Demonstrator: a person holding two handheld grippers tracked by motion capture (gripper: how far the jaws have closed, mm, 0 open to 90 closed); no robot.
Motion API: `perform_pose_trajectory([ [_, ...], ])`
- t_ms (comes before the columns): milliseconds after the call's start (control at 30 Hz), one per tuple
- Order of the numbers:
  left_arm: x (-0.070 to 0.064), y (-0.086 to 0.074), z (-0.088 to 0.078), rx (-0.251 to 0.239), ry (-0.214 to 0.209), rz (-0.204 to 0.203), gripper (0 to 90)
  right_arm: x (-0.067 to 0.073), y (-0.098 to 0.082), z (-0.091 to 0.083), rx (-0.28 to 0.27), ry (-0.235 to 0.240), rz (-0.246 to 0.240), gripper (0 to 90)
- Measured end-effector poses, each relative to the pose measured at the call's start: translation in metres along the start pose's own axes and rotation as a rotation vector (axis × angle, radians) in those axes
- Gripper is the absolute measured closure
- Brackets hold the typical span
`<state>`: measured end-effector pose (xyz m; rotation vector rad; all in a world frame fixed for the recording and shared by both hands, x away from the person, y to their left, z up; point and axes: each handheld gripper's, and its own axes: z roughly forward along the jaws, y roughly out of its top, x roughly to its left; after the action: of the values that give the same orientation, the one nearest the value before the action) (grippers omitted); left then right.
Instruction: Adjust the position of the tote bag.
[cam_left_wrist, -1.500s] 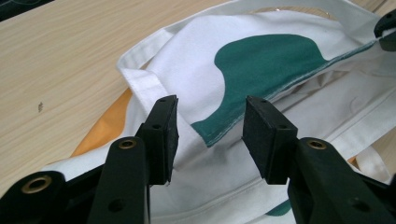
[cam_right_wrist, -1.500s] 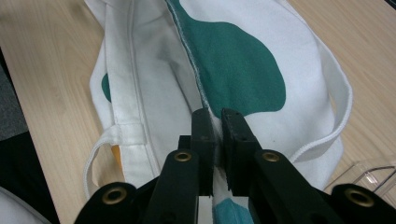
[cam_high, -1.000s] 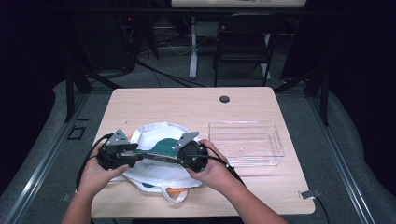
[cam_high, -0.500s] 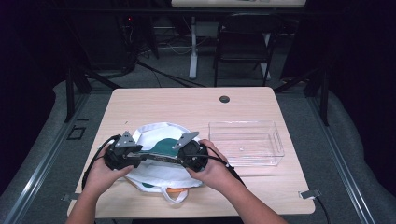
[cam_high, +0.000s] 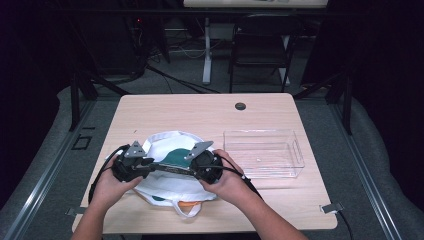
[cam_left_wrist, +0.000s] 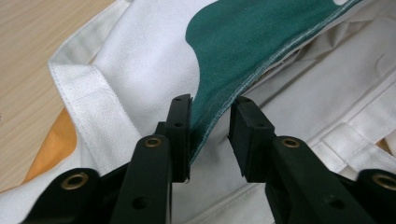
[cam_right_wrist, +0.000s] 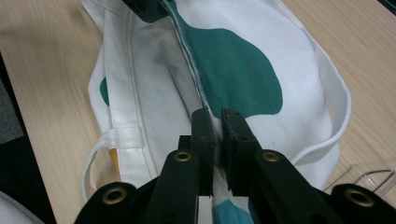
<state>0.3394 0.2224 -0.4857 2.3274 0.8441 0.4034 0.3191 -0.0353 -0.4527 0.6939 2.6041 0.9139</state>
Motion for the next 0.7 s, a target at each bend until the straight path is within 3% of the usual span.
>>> perform_pose_trajectory([
  [367, 0.003, 0.012, -0.003, 0.008, 0.009, -0.009, 80.5, -0.006, 0.0, -0.001, -0.014, 0.007, 0.026, 84.1],
  [700, 0.005, 0.028, -0.003, 0.037, 0.025, 0.024, 86.0, -0.011, 0.0, -0.001, -0.035, 0.007, 0.054, 84.1],
])
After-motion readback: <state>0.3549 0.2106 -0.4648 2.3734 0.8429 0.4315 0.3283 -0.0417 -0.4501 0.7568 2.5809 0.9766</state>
